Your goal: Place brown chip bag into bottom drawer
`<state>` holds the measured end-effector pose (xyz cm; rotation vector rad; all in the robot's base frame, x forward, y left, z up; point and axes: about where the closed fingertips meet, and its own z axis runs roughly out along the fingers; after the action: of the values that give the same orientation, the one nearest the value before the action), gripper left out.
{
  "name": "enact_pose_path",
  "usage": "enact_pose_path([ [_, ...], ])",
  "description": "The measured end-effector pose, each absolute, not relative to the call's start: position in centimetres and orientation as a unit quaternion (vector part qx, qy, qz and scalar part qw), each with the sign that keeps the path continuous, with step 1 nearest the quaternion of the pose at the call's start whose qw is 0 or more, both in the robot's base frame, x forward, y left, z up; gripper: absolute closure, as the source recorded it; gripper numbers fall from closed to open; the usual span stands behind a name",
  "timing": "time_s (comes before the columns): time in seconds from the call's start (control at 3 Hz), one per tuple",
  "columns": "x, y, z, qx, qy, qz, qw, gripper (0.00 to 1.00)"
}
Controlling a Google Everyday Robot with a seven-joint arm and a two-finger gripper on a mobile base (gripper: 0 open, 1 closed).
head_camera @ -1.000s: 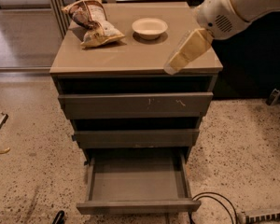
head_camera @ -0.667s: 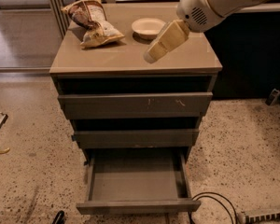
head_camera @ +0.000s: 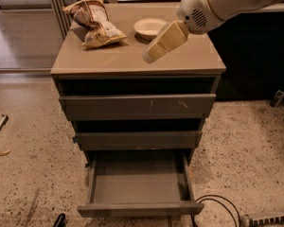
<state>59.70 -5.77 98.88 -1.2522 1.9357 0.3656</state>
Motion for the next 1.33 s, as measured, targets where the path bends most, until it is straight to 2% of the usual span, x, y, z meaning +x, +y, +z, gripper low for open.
enact_pose_path([
  [0.67,66.3,0.3,97.6,-0.463,0.74,0.177,0.455,0.0],
  [1.33,76.0,5.8,95.4,-0.374,0.744,0.196,0.518,0.0],
])
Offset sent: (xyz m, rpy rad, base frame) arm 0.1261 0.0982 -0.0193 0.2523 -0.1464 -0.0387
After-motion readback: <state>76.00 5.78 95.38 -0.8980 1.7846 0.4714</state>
